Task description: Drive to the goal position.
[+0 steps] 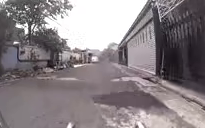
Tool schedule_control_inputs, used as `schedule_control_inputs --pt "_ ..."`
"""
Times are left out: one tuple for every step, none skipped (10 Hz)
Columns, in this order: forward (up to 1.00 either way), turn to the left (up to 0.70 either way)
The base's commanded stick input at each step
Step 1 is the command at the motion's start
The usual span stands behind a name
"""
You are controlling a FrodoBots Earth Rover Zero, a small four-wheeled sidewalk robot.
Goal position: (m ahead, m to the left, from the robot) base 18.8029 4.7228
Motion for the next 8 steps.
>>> schedule_control_inputs --pt "0.7 0.0" --pt "0.7 0.0" --pt "0.7 0.0" --pt "0.7 0.0" --pt "0.7 0.0" --pt "0.7 0.0" --pt "0.7 -0.13" --pt "0.7 -0.14"
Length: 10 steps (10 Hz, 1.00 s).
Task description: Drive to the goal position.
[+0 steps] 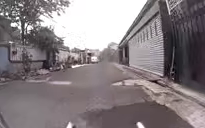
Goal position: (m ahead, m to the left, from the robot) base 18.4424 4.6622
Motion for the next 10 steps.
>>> schedule_control_inputs --pt "0.7 -0.14" --pt "0.7 -0.14" --pt "0.7 -0.06" --pt "0.7 0.0" --pt "0.7 0.0" --pt "0.7 0.0" --pt "0.7 0.0" --pt "0.7 0.0" --pt "0.7 0.0" --pt "0.7 0.0"
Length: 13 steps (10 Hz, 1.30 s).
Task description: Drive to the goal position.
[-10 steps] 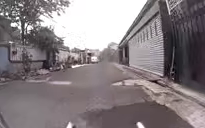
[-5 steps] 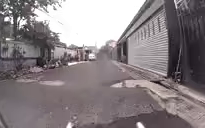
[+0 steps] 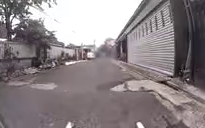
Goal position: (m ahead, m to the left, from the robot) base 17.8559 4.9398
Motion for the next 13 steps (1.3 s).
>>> schedule_control_inputs --pt "0.7 0.0" --pt "0.7 0.0" --pt "0.7 0.0" --pt "0.7 0.0" --pt "0.7 0.0" --pt "0.7 0.05" --pt "0.7 0.11" --pt "0.7 0.14" --pt "0.7 0.01" --pt "0.7 0.01" --pt "0.7 0.0" --pt "0.7 0.0" --pt "0.7 -0.03"
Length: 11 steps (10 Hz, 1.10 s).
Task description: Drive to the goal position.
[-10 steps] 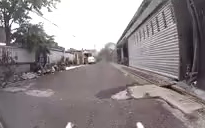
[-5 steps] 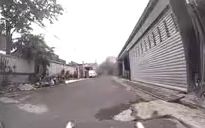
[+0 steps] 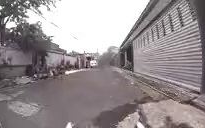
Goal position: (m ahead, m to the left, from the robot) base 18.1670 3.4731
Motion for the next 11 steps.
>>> schedule_control_inputs --pt "0.7 -0.13" --pt "0.7 -0.14" --pt "0.7 -0.14" --pt "0.7 -0.14" --pt "0.7 -0.14" --pt "0.7 -0.11" --pt "0.7 -0.03" --pt "0.7 0.0" --pt "0.7 0.0" --pt "0.7 0.0" --pt "0.7 0.0"
